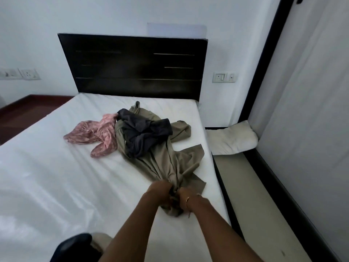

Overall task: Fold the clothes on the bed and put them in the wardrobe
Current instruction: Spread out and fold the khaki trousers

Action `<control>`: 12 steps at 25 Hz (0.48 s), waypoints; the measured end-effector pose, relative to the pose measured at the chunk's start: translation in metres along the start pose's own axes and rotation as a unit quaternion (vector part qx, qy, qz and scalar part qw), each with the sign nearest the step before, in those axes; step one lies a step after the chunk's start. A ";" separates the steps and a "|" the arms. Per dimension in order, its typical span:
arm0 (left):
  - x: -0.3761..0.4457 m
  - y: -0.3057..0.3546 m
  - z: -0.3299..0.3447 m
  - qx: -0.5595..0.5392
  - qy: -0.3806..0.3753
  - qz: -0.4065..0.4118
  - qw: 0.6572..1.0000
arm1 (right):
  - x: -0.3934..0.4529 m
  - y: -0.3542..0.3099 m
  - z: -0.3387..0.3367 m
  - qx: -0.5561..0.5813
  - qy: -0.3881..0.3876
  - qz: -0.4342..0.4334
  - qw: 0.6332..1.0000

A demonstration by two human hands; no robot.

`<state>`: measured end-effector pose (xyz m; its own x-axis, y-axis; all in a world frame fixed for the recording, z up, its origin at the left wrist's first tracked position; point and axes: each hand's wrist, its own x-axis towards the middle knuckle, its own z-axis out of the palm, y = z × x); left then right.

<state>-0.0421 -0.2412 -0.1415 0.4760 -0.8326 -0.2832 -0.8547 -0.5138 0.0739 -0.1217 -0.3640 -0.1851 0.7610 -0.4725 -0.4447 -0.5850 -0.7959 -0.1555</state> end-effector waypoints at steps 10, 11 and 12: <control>-0.033 0.028 -0.037 -0.203 -0.032 0.030 0.978 | -0.098 -0.011 -0.095 -0.076 -0.041 0.026 0.996; -0.027 0.016 -0.044 -0.225 -0.007 0.019 0.974 | -0.097 -0.016 -0.103 -0.066 -0.007 0.023 0.998; -0.021 0.003 -0.051 -0.236 0.020 -0.004 0.971 | -0.092 -0.023 -0.111 -0.059 0.045 0.019 0.997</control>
<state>-0.0440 -0.2361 -0.0867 0.4981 -0.8308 -0.2483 -0.6652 -0.5499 0.5051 -0.1471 -0.3444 -0.0432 0.7643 -0.5310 -0.3659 -0.5811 -0.8132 -0.0335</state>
